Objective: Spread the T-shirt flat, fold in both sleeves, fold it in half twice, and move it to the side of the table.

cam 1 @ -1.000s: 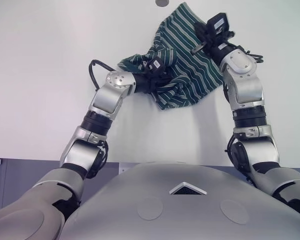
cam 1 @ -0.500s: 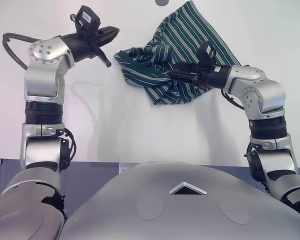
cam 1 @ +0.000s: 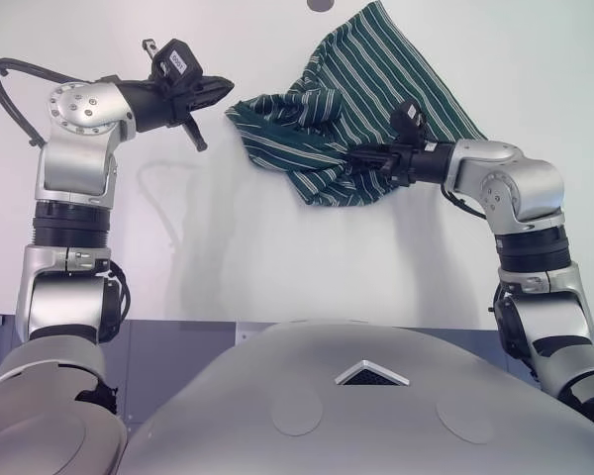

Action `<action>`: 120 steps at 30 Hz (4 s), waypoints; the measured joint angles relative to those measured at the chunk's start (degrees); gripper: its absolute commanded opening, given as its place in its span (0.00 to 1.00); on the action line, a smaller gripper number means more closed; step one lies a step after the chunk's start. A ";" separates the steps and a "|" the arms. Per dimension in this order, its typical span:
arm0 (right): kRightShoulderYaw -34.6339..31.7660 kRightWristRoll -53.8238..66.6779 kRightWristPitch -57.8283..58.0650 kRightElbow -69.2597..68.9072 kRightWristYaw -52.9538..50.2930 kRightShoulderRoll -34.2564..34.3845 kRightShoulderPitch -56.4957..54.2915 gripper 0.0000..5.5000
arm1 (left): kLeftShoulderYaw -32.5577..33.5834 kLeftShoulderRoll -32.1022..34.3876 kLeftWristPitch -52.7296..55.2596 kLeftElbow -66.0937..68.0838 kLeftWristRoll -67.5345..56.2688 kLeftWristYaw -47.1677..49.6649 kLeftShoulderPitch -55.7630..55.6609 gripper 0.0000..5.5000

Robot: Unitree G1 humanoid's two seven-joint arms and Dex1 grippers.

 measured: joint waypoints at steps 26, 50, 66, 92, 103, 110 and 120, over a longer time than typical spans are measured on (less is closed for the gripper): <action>-1.14 6.08 5.75 -9.95 2.13 -3.07 -1.82 0.00 | -4.50 -0.66 -12.44 14.67 6.79 -2.44 -4.04 0.20; -9.52 0.61 -7.78 4.83 0.57 -10.85 -22.80 0.00 | 4.89 -8.02 -12.38 34.17 -1.18 -0.59 -28.15 0.00; 1.29 -38.50 -56.94 77.01 -34.48 -2.39 -75.60 0.00 | 9.08 -14.55 -13.73 65.52 10.09 39.90 -70.63 0.00; 8.76 -26.73 -19.33 -31.47 9.13 -29.08 21.61 0.18 | -4.09 9.68 30.57 -42.87 0.33 -5.42 29.48 0.13; -1.86 -11.09 2.32 -19.68 1.71 -16.05 -1.93 0.01 | 0.33 8.42 32.65 -30.83 -7.24 1.53 3.99 0.00; 10.22 -23.64 -21.68 29.21 -10.94 6.05 -18.46 0.01 | -13.69 -4.81 13.92 -0.60 7.34 11.69 -2.61 0.00; 10.23 -26.36 -17.64 -1.38 -0.27 -15.41 1.53 0.01 | -4.16 9.79 16.16 -19.92 4.27 7.00 19.17 0.00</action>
